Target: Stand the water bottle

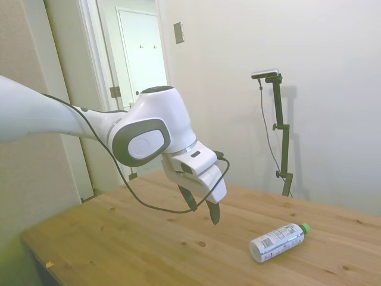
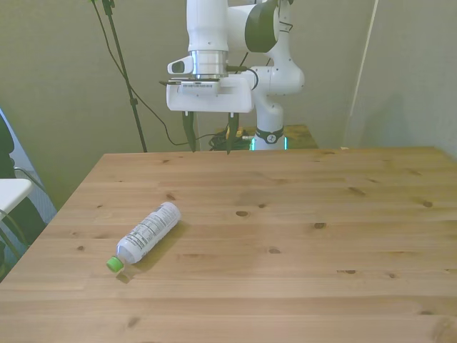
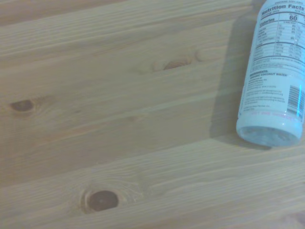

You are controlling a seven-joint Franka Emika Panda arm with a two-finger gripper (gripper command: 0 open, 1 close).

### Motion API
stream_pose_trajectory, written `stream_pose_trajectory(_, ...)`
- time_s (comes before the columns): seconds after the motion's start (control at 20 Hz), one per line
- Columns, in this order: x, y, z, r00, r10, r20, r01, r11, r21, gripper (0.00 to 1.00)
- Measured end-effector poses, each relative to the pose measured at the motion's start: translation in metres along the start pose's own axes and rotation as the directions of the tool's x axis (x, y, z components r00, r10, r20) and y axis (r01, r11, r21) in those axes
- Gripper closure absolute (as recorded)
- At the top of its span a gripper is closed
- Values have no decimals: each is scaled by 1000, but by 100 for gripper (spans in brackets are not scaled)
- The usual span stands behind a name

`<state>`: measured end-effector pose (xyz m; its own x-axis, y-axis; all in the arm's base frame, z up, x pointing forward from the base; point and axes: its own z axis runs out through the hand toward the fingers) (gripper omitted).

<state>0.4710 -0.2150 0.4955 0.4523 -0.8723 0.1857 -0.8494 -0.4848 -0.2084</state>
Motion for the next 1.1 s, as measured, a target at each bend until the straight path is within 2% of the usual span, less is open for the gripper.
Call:
stream_pose_trajectory(0.2,12,-6,9,999,5,-47,-4,1000,24,0)
stream_pose_trajectory(0.65,131,-16,40,978,135,-156,-131,991,38,0)
stream_pose_trajectory(1.1,200,-52,84,952,209,-223,-202,978,56,0)
